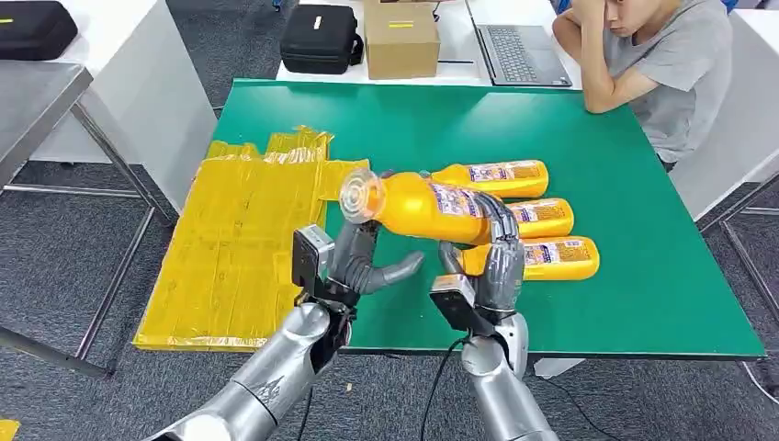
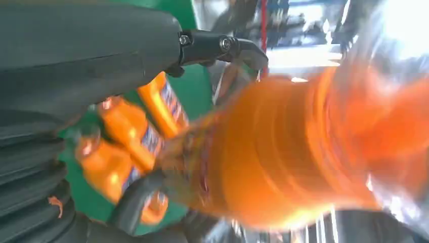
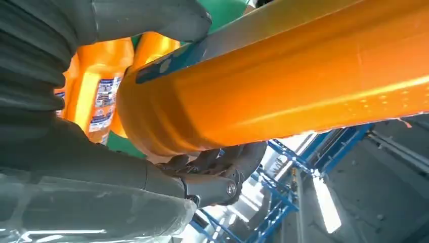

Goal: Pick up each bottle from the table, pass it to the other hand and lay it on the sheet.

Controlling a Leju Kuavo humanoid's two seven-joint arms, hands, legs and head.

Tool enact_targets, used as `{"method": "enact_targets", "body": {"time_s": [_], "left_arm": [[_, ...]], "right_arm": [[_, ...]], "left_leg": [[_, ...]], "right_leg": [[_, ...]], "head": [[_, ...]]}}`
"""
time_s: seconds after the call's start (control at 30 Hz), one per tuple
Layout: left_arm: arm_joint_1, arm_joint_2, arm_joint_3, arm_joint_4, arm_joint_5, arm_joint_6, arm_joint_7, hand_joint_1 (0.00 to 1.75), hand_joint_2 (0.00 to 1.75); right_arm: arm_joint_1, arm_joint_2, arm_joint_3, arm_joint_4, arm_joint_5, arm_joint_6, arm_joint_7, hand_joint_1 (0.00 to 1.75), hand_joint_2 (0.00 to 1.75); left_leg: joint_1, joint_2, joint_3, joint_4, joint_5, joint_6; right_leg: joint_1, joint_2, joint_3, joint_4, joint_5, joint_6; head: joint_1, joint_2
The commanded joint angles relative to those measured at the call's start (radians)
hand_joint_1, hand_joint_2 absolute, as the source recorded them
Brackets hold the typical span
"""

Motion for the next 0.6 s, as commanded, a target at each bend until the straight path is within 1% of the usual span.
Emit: {"method": "enact_targets", "body": {"time_s": [0.03,0.1,0.13,0.17,0.2,0.23,0.33,0.37,0.47,0.5,0.57,0.6], "left_arm": [[-0.032,0.0,-0.158,0.049,0.072,-0.032,0.034,0.0,1.75],[-0.037,0.0,-0.198,0.046,0.093,-0.035,0.042,0.0,1.75],[-0.039,0.0,-0.208,0.045,0.099,-0.034,0.042,0.0,1.75],[-0.042,0.0,-0.224,0.042,0.11,-0.033,0.043,0.0,1.75],[-0.047,0.0,-0.24,0.039,0.11,-0.011,0.037,0.0,1.75],[-0.05,0.0,-0.247,0.038,0.112,0.003,0.036,0.0,1.75],[-0.052,0.0,-0.25,0.037,0.116,0.008,0.037,0.0,1.75],[-0.052,0.0,-0.25,0.037,0.116,0.008,0.037,0.0,1.75],[-0.052,0.0,-0.25,0.037,0.116,0.008,0.037,0.0,1.75],[-0.052,0.0,-0.25,0.037,0.116,0.008,0.037,0.0,1.75],[-0.052,0.0,-0.25,0.037,0.116,0.008,0.037,0.0,1.75],[-0.052,0.0,-0.25,0.037,0.116,0.008,0.037,0.0,1.75]], "right_arm": [[-0.078,0.04,-0.084,0.022,0.068,-0.003,0.0,1.75,1.75],[-0.083,0.047,-0.099,0.017,0.083,-0.003,0.0,1.75,1.75],[-0.085,0.049,-0.104,0.017,0.086,-0.003,0.0,1.75,1.75],[-0.089,0.053,-0.113,0.018,0.081,-0.003,0.0,1.75,1.75],[-0.091,0.064,-0.126,0.014,0.085,-0.003,0.0,1.75,1.75],[-0.091,0.068,-0.124,0.01,0.079,-0.003,0.0,1.75,1.75],[-0.091,0.071,-0.122,0.008,0.077,-0.003,0.0,1.75,1.75],[-0.091,0.071,-0.122,0.008,0.077,-0.003,0.0,1.75,1.75],[-0.091,0.071,-0.122,0.008,0.077,-0.003,0.0,1.75,1.75],[-0.091,0.071,-0.122,0.008,0.077,-0.003,0.0,1.75,1.75],[-0.091,0.071,-0.122,0.008,0.077,-0.003,0.0,1.75,1.75],[-0.091,0.071,-0.122,0.008,0.077,-0.003,0.0,1.75,1.75]], "left_leg": [[0.001,0.002,0.004,0.001,-0.003,-0.002],[0.0,0.001,0.002,0.0,-0.001,-0.002],[0.001,0.002,0.005,0.001,-0.003,-0.003],[0.001,0.001,0.003,0.001,-0.002,-0.002],[0.001,0.001,0.004,0.001,-0.003,-0.003],[0.001,0.001,0.003,0.001,-0.002,-0.002],[0.0,0.001,0.002,0.0,-0.001,-0.002],[0.001,0.003,0.004,0.001,-0.003,-0.003],[0.0,0.001,0.002,0.0,-0.001,-0.002],[0.001,0.001,0.004,0.001,-0.002,-0.002],[0.0,0.001,0.001,0.0,-0.001,-0.001],[0.001,0.001,0.004,0.001,-0.002,-0.002]], "right_leg": [[0.001,0.001,0.004,0.002,-0.003,-0.002],[0.0,0.0,0.002,0.0,-0.001,-0.001],[0.001,0.001,0.004,0.001,-0.002,-0.002],[0.001,0.001,0.002,0.001,-0.002,-0.002],[0.001,0.0,0.004,0.002,-0.003,-0.002],[0.001,0.0,0.002,0.001,-0.002,-0.002],[0.0,0.0,0.001,0.001,-0.001,-0.001],[0.001,0.001,0.004,0.001,-0.002,-0.002],[0.001,0.0,0.002,0.0,-0.001,-0.001],[0.001,0.0,0.004,0.001,-0.002,-0.002],[0.0,0.0,0.001,0.0,-0.001,-0.001],[0.001,0.0,0.004,0.001,-0.002,-0.002]], "head": [[0.0,0.0],[0.0,0.0],[0.0,0.0],[0.0,0.0],[0.0,0.0],[0.0,0.0],[0.0,0.0],[0.0,0.0],[0.0,0.0],[0.0,0.0],[0.0,0.0],[0.0,0.0]]}}
